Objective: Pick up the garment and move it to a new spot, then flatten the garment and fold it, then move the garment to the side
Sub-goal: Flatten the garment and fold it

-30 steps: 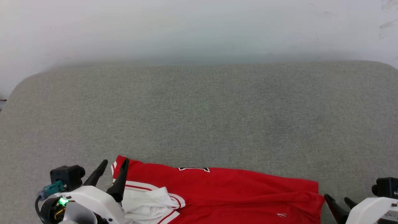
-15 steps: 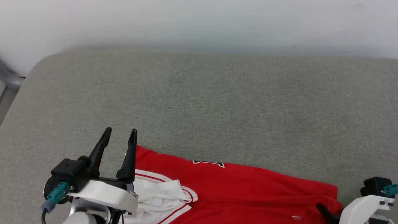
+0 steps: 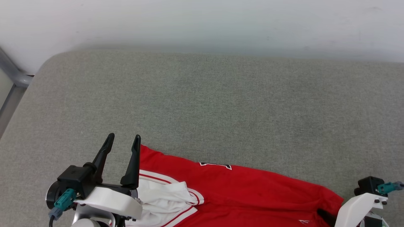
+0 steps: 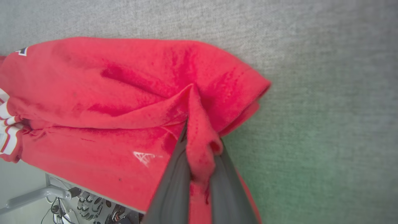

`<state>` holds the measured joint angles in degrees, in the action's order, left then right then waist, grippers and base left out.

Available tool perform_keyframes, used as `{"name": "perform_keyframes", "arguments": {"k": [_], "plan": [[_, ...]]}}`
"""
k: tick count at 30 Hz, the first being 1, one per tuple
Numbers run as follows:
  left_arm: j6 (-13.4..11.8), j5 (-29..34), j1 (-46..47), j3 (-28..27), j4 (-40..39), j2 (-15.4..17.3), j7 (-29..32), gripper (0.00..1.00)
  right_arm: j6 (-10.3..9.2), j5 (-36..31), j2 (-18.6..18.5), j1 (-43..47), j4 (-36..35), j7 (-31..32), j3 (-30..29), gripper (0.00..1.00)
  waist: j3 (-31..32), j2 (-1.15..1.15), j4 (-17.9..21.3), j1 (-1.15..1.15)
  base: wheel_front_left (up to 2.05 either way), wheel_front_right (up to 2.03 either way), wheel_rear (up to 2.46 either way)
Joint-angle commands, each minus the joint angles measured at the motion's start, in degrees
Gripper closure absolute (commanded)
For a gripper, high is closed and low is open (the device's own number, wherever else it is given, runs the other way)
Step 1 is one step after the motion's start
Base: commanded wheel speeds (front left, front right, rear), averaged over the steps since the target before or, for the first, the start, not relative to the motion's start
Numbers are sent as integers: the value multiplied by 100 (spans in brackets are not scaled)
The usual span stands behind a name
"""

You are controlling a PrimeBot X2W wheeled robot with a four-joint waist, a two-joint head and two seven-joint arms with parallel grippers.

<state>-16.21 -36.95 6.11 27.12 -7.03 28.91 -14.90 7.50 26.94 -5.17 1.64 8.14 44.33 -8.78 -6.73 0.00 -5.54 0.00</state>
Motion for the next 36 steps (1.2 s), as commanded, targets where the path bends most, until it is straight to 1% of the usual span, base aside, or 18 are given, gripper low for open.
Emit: {"name": "perform_keyframes", "arguments": {"k": [1,6,9,11,17,21,23,26,28,30,32,36], "plan": [[-35,60,-51,-26,12,39,-37,0,-3,55,2,-58,39,2,3,100,62,0,47,0,0,0,0],[-111,106,-115,-44,21,72,-37,0,-3,17,-166,-294,-96,24,-162,100,153,0,131,0,0,0,0],[-147,133,-158,-43,14,92,-37,0,-5,-48,-261,-412,-118,75,-394,100,212,0,180,0,0,0,0],[-175,156,-182,-44,0,96,-37,0,-5,-151,-330,-487,-138,110,-628,100,246,0,193,0,0,0,0],[-193,197,-219,-10,-11,74,-38,0,-5,-433,-385,-571,-230,384,-1490,100,327,0,194,0,0,0,0],[-195,211,-224,18,4,44,-38,0,-3,-230,-143,-715,-249,821,-1902,100,357,0,198,0,0,0,0],[-188,207,-227,36,14,28,-38,0,-3,94,25,-808,-239,1220,-2068,100,378,0,205,0,0,0,0],[-190,183,-253,59,39,27,-18,0,-3,1131,208,-1007,-165,1984,-2223,100,426,0,215,0,0,0,0],[-200,174,-249,70,47,29,26,0,-3,1771,230,-992,-45,2309,-2162,100,446,0,211,0,0,0,0],[-205,176,-242,87,47,34,40,0,-3,2483,238,-1005,207,2478,-1970,100,458,0,202,0,0,0,0],[-191,175,-202,98,42,40,50,0,-3,3018,231,-1032,419,2507,-1724,100,451,0,179,0,0,0,0],[-161,194,-101,130,36,46,86,0,-3,4014,234,-1040,755,2357,-1037,100,418,0,100,0,0,0,0]]}}
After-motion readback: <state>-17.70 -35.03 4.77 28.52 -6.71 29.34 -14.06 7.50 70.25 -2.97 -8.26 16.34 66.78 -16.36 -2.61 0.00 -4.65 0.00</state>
